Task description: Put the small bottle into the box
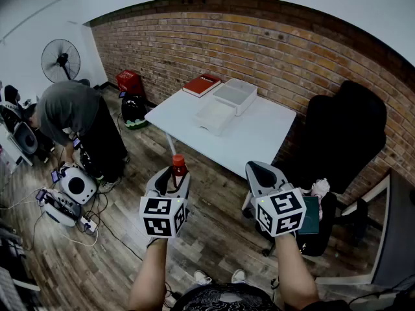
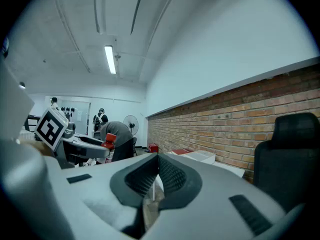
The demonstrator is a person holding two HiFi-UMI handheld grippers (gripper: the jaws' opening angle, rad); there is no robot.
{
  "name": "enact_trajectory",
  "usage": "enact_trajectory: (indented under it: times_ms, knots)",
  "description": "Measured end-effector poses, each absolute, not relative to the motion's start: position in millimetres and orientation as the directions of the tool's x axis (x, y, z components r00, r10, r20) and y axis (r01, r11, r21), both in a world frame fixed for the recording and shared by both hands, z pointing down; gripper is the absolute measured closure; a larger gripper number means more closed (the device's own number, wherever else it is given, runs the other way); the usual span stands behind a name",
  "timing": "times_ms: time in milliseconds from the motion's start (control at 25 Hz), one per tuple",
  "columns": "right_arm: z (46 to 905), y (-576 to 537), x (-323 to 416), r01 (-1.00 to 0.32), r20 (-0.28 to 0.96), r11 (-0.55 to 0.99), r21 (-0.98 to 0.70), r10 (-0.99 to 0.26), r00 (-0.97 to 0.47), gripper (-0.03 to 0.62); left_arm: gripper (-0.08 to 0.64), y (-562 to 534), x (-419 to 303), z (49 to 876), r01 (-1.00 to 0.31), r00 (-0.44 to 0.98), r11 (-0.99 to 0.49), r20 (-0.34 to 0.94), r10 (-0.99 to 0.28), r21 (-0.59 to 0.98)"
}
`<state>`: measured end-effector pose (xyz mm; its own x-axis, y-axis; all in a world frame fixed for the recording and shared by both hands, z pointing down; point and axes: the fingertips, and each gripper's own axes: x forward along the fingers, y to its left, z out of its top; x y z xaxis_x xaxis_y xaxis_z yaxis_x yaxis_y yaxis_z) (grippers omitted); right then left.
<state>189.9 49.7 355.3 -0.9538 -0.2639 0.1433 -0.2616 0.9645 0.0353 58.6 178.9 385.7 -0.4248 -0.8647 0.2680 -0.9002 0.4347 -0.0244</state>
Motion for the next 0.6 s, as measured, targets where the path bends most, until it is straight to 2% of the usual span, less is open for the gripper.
enact_trajectory:
  times_ms: [600]
  knots:
    - [358, 88, 145, -0.305, 0.155, 0.951, 0.043, -0.308, -0.939, 0.572, 0.351, 203, 8, 389, -0.928, -0.361, 0.372, 0.264, -0.895, -0.006]
